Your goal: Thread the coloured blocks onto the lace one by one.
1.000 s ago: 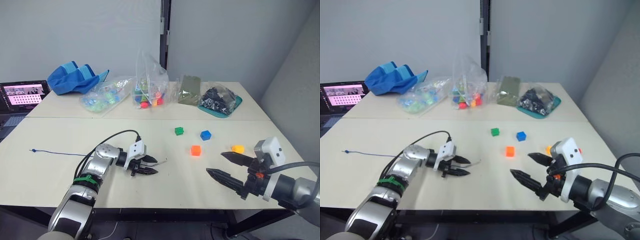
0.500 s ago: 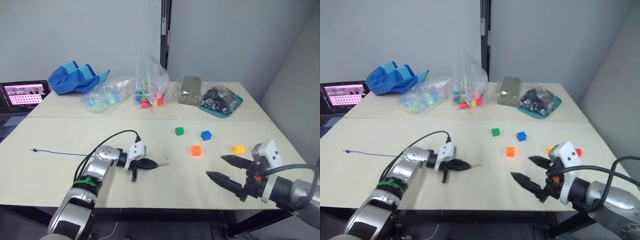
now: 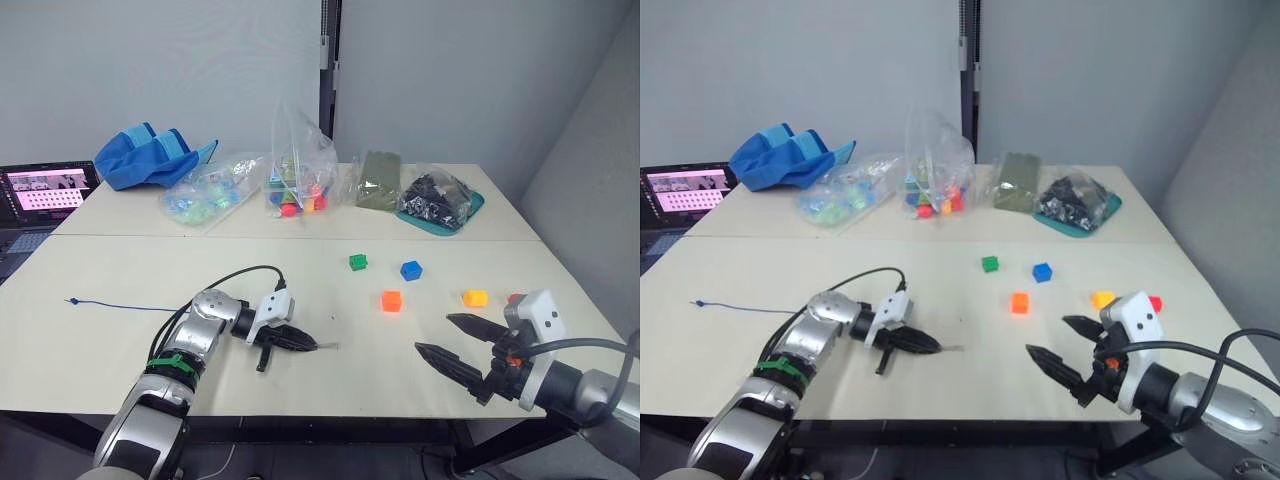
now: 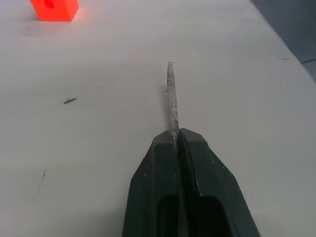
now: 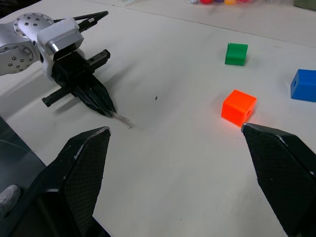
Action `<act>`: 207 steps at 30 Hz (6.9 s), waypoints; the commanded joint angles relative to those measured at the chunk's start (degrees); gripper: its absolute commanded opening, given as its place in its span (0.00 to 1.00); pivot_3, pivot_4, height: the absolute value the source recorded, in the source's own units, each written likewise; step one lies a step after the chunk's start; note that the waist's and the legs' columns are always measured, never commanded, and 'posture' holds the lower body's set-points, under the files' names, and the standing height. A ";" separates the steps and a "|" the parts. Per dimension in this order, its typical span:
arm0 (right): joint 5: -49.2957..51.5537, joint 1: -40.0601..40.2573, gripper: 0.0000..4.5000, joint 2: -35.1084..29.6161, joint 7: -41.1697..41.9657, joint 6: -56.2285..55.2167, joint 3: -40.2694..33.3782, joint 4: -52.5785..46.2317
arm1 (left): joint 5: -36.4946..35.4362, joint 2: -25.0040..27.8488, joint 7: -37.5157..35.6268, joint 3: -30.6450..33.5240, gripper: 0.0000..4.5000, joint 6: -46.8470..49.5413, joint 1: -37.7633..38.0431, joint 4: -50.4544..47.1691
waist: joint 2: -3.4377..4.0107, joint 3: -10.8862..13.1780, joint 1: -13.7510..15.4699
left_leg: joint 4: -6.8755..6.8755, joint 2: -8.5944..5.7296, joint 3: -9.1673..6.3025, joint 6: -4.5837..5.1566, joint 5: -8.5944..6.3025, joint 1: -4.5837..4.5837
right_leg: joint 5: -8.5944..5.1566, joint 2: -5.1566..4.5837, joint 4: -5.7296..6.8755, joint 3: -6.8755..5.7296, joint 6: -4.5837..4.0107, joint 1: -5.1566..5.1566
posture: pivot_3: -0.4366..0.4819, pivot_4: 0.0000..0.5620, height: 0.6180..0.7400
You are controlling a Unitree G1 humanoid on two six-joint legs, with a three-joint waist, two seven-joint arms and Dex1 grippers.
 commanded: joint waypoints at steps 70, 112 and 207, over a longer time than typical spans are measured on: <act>-34.85 -17.99 1.00 4.19 -5.36 -15.03 -5.51 47.15 | -9.41 0.24 -0.49 5.16 0.01 20.05 2.15 -12.58 | 0.11 -0.02 -0.29 | -0.15 -0.09 0.02 0.01 0.00 0.16 | -0.02 -0.06 -0.02 0.04 0.00 0.05 | 0.48 0.27 1.00; -45.81 -50.08 1.00 2.64 7.75 -35.56 3.71 93.42 | -11.61 4.08 6.75 5.97 0.01 21.89 10.37 -22.12 | 0.17 0.01 -0.56 | -0.20 -0.14 0.04 -0.01 0.02 0.25 | -0.03 -0.12 -0.07 0.05 0.03 0.12 | 0.48 0.27 1.00; -42.62 -56.76 0.99 -19.59 44.61 10.54 57.26 26.17 | -13.44 2.92 10.73 6.55 0.00 21.97 15.45 -28.69 | 0.19 0.08 -0.20 | -0.18 -0.11 0.02 0.03 -0.02 -0.09 | -0.06 -0.16 -0.18 -0.02 0.03 -0.21 | 0.48 0.27 1.00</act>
